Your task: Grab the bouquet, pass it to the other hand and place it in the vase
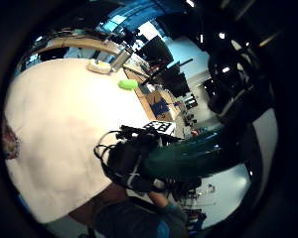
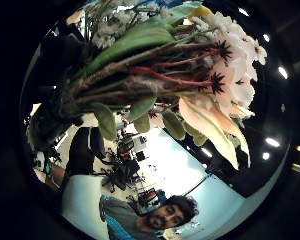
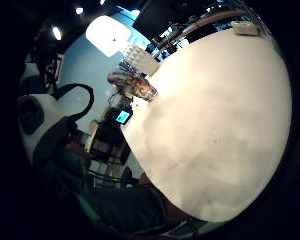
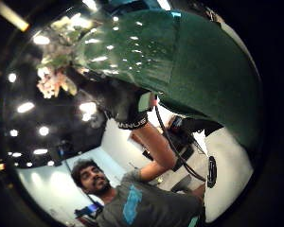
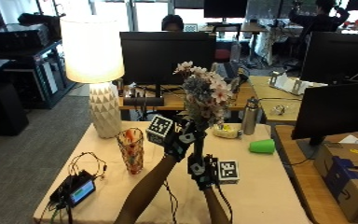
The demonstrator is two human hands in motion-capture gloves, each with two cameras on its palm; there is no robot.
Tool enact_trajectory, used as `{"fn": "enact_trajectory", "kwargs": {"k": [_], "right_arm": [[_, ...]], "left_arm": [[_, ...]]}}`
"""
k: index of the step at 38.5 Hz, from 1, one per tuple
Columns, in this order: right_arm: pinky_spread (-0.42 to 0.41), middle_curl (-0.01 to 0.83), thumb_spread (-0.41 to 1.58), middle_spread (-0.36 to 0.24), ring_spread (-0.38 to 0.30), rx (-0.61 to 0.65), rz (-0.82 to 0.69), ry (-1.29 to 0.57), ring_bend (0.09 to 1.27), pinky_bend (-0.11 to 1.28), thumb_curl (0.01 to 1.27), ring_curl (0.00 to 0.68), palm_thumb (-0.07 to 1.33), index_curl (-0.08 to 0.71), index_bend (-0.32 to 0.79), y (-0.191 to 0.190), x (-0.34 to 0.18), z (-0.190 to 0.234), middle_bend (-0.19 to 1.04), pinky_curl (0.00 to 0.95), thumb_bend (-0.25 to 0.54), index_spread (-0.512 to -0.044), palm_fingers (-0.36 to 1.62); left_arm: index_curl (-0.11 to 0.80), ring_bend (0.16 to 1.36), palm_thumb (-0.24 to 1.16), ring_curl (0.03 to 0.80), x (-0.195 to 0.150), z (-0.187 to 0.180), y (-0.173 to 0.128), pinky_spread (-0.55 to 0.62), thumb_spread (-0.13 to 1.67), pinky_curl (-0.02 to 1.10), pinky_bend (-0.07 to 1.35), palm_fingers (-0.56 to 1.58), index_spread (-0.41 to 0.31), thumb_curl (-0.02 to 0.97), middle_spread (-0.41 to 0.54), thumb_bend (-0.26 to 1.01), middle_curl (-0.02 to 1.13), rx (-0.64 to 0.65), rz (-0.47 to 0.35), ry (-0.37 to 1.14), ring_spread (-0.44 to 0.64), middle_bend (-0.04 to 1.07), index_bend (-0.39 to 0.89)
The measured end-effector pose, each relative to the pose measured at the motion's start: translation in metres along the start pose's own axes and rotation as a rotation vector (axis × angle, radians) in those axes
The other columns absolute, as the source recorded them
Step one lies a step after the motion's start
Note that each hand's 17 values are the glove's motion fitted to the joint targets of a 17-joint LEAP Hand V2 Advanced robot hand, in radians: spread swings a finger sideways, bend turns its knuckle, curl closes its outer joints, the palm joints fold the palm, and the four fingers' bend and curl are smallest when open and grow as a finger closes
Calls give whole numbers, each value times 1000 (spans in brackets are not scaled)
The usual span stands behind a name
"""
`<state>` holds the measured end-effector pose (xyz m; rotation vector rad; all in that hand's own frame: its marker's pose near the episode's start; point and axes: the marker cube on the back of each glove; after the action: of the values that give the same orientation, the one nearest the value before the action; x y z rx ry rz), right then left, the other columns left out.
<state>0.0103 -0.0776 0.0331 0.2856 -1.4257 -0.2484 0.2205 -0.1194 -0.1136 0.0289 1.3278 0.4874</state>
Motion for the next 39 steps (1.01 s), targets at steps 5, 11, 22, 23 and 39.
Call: {"fn": "enact_trajectory", "kwargs": {"k": [5,11,22,23,39], "right_arm": [[-331,579,431,-168,-204,4,-96,68,893,610,764,513,984,478,162,-5,4,7,693,442,-26,-254,1335],[-332,579,466,-175,-206,-5,-94,117,891,605,764,510,981,481,161,-4,0,16,690,438,-28,-255,1330],[-318,565,503,-173,-212,-162,-26,291,854,600,761,496,958,473,140,-1,-11,22,660,429,-39,-262,1271],[-315,560,512,-171,-212,-175,-27,303,842,612,758,492,950,467,125,0,-12,21,643,430,-41,-264,1248],[24,461,793,-163,-157,-64,-52,339,559,540,686,398,952,382,121,-4,-4,-25,380,396,-21,-296,929]], "left_arm": [[295,599,721,349,-5,5,1,-117,883,394,423,957,-188,432,-242,-26,396,-26,-28,-36,-222,202,69],[230,647,724,368,-6,0,0,-98,875,394,407,901,-152,442,-251,-27,418,11,-12,-50,-241,250,-9],[275,733,770,420,13,-41,1,-325,848,406,429,1386,-257,470,-342,-30,515,-51,-31,43,-341,523,216],[285,741,770,424,16,-49,2,-333,849,410,432,1387,-261,471,-346,-30,522,-29,-33,34,-343,533,219],[405,796,728,465,75,-223,-1,-374,929,447,485,1354,-311,453,-369,-41,573,630,45,-179,-362,621,259]]}}
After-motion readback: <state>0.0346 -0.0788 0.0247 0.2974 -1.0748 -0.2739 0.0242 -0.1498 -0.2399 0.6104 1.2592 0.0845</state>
